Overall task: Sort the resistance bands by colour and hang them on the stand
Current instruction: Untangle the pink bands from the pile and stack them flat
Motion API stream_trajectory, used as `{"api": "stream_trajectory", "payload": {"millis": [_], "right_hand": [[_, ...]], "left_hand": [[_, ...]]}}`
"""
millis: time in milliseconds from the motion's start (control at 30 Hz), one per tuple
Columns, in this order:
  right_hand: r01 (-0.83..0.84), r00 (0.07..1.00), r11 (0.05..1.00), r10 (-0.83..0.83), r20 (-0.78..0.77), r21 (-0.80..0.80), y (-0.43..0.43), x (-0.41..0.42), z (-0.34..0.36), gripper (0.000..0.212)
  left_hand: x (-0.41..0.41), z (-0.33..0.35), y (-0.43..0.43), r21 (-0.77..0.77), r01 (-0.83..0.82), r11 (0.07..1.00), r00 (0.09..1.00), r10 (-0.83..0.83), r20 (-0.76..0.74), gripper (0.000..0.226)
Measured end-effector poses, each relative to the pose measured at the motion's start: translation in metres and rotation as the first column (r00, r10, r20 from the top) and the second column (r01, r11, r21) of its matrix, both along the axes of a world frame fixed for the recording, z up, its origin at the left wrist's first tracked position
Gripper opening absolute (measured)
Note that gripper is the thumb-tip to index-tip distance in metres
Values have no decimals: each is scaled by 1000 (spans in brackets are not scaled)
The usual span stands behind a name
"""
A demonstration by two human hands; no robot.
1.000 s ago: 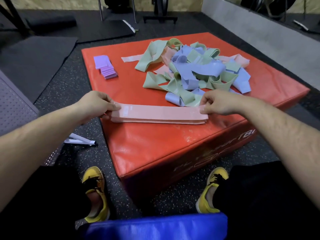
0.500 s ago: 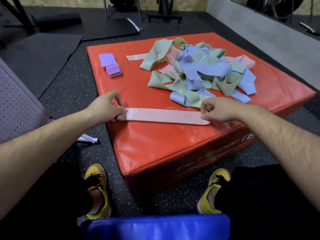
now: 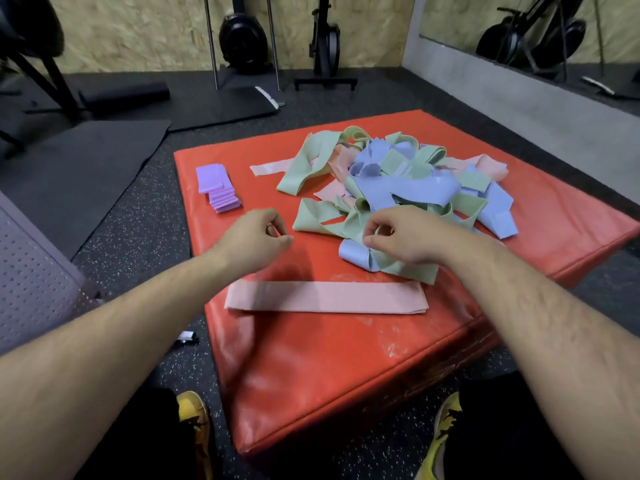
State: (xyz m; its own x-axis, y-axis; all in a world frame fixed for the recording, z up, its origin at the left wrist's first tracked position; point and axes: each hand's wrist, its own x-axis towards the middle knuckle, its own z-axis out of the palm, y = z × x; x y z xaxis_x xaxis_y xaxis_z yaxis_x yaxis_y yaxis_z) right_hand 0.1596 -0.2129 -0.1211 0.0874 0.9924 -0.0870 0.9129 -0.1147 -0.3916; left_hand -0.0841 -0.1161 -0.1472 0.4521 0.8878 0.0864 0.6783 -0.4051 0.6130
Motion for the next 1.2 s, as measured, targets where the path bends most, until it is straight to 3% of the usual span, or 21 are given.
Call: {"api": "stream_trajectory", "payload": {"millis": [233, 400, 500, 700, 1033, 1133, 1200], "right_hand": [[81, 995, 985, -70, -77, 153, 63, 0, -8, 25], [78, 984, 978, -106, 140, 191, 113, 3, -37, 34], [80, 977, 971, -121, 178, 224, 130, 0, -52, 35], [68, 937, 997, -79, 341, 44, 152, -21, -65, 35], [157, 937, 988, -150, 315, 2, 164, -26, -68, 33], [200, 950, 979, -205, 237, 44, 160, -26, -63, 35], [218, 967, 967, -232, 101, 136, 156, -23, -54, 32]], "left_hand": [[66, 0, 41, 83, 103, 991, 995, -104, 6, 12], [91, -8, 70, 107, 36, 994, 998, -29, -64, 26], [102, -12, 82, 82, 9, 997, 994, 1, -112, 33], [112, -26, 90, 19, -87, 996, 992, 88, -95, 35], [97, -30, 89, -43, -60, 997, 991, 54, -121, 28], [94, -29, 89, -30, -59, 998, 993, 55, -108, 25], [94, -27, 88, -17, -60, 998, 995, 58, -81, 30]]}}
